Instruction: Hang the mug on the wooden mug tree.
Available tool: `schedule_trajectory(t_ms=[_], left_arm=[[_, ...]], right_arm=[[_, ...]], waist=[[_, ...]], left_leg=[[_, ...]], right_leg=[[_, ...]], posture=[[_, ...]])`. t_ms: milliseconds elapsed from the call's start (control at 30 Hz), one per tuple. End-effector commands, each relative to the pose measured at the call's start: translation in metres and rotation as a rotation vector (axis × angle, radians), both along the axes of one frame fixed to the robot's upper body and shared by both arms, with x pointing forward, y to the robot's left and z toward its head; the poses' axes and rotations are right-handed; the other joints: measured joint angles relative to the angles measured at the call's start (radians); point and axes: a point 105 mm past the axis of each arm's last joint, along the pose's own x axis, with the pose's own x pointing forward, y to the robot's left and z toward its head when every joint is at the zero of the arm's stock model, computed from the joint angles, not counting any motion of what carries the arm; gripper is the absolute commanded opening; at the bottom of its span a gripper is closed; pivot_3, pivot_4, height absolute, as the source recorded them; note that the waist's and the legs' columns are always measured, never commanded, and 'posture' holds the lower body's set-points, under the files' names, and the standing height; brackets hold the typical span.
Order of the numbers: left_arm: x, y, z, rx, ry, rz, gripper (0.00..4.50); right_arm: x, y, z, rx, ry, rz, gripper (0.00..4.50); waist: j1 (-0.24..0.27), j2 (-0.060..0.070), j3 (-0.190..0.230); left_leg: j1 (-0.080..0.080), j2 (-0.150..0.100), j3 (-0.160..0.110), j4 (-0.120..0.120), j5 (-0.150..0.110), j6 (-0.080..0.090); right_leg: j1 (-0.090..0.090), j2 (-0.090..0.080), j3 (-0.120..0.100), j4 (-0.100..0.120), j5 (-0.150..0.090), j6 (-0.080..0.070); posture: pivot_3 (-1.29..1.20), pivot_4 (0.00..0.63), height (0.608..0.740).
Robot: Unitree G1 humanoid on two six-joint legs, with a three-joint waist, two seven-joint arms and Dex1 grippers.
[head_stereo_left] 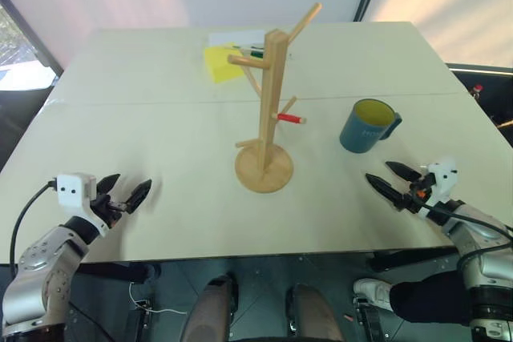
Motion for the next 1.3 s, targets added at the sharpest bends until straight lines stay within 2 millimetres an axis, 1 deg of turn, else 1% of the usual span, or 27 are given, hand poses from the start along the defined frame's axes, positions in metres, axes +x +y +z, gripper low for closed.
schedule_trajectory(t_ms=[33, 200, 367, 433, 533, 633, 700, 833, 867, 933, 1067, 1133, 1200, 1300], left_arm=[[0.001, 0.003, 0.011, 0.015, -0.051, 0.01, 4.5], [0.003, -0.001, 0.011, -0.003, -0.049, 0.0, 4.5], [0.002, -0.015, 0.009, -0.036, -0.039, -0.052, 4.5], [0.004, -0.025, 0.011, -0.048, -0.056, -0.08, 4.5], [0.006, -0.045, 0.017, -0.055, -0.09, -0.149, 4.5], [0.005, -0.07, 0.022, -0.059, -0.119, -0.234, 4.5], [0.003, -0.092, 0.026, -0.054, -0.14, -0.319, 4.5], [-0.008, -0.146, 0.036, -0.024, -0.165, -0.579, 4.5], [-0.012, -0.157, 0.037, -0.014, -0.167, -0.648, 4.5], [-0.018, -0.171, 0.04, -0.002, -0.17, -0.738, 4.5], [-0.023, -0.186, 0.041, 0.037, -0.173, -0.848, 4.5], [-0.026, -0.193, 0.042, 0.052, -0.181, -0.904, 4.5], [-0.026, -0.197, 0.043, 0.047, -0.189, -0.928, 4.5], [-0.025, -0.199, 0.044, 0.048, -0.194, -0.937, 4.5]], right_arm=[[-0.002, -0.009, 0.01, -0.02, -0.04, -0.025, 3.52], [-0.002, -0.012, 0.01, -0.027, -0.045, -0.049, 3.52], [-0.001, -0.018, 0.009, -0.033, -0.056, -0.1, 3.52], [0.0, -0.019, 0.01, -0.028, -0.064, -0.118, 3.52], [0.002, -0.021, 0.011, -0.022, -0.07, -0.143, 3.52], [0.006, -0.021, 0.007, -0.044, -0.051, -0.169, 3.52], [0.008, -0.021, 0.009, -0.042, -0.072, -0.179, 3.52], [0.009, -0.026, 0.011, -0.054, -0.085, -0.226, 3.52], [0.009, -0.028, 0.011, -0.07, -0.091, -0.24, 3.52], [0.011, -0.032, 0.012, -0.081, -0.107, -0.267, 3.52], [0.02, -0.037, 0.015, -0.086, -0.132, -0.32, 3.52], [0.028, -0.042, 0.017, -0.092, -0.142, -0.368, 3.52], [0.036, -0.048, 0.019, -0.105, -0.154, -0.416, 3.52], [0.043, -0.052, 0.022, -0.117, -0.169, -0.444, 3.52]], waist=[[0.0, 0.0, 0.0], [0.0, 0.0, 0.0], [0.0, 0.0, 0.0], [0.0, 0.0, 0.0], [0.001, 0.0, 0.0], [0.0, 0.0, 0.0], [0.001, 0.001, -0.001], [0.001, 0.001, -0.001], [0.001, 0.001, -0.001], [0.0, 0.002, -0.001], [-0.006, 0.003, -0.002], [-0.007, 0.003, -0.002], [-0.007, 0.003, -0.002], [-0.007, 0.003, -0.002]], left_leg=[[0.0, 0.0, 0.0, 0.0, 0.0, 0.0], [0.0, 0.0, 0.0, 0.0, 0.0, 0.0], [0.0, 0.0, 0.0, 0.0, 0.0, 0.0], [0.0, 0.0, 0.0, 0.0, 0.0, 0.0], [0.0, 0.0, 0.0, 0.001, 0.0, 0.0], [0.0, 0.0, 0.0, 0.001, 0.0, 0.0], [0.0, 0.0, 0.0, 0.001, 0.0, 0.0], [0.0, 0.0, 0.0, 0.002, 0.0, 0.0], [0.0, 0.0, 0.001, 0.002, 0.0, 0.0], [0.0, 0.0, 0.001, 0.002, 0.0, 0.0], [0.002, 0.0, 0.001, 0.001, 0.0, 0.001], [0.003, 0.0, 0.001, 0.001, 0.001, 0.001], [0.003, 0.0, 0.002, 0.002, 0.001, 0.001], [0.004, 0.0, 0.002, 0.002, 0.001, 0.002]], right_leg=[[0.0, 0.0, 0.0, 0.0, 0.0, 0.0], [0.0, 0.0, 0.0, 0.0, 0.0, 0.0], [0.0, 0.0, 0.0, 0.0, 0.0, 0.0], [0.0, 0.0, 0.0, 0.0, 0.0, 0.0], [0.001, 0.0, 0.0, 0.0, 0.001, 0.0], [0.001, 0.0, 0.0, 0.0, 0.001, 0.0], [0.001, 0.0, 0.0, 0.0, 0.001, 0.0], [0.001, 0.001, 0.0, 0.0, 0.001, 0.0], [0.001, 0.002, 0.0, 0.0, 0.001, 0.0], [0.001, 0.002, 0.0, 0.0, 0.001, 0.001], [0.002, 0.003, -0.001, 0.001, 0.001, 0.0], [0.003, 0.003, -0.001, 0.002, 0.001, 0.0], [0.004, 0.004, -0.001, 0.002, 0.001, 0.0], [0.005, 0.003, 0.0, 0.002, 0.001, 0.0]], posture=[[0.0, 0.15, 0.74], [0.0, 0.15, 0.74], [0.0, 0.15, 0.74], [0.0, 0.15, 0.74], [0.0, 0.15, 0.74], [0.0, 0.15, 0.74], [0.0, 0.15, 0.74], [0.0, 0.15, 0.74], [0.0, 0.15, 0.74], [0.0, 0.15, 0.74], [0.0, 0.15, 0.74], [0.0, 0.15, 0.74], [0.0, 0.15, 0.74], [0.0, 0.15, 0.74]])
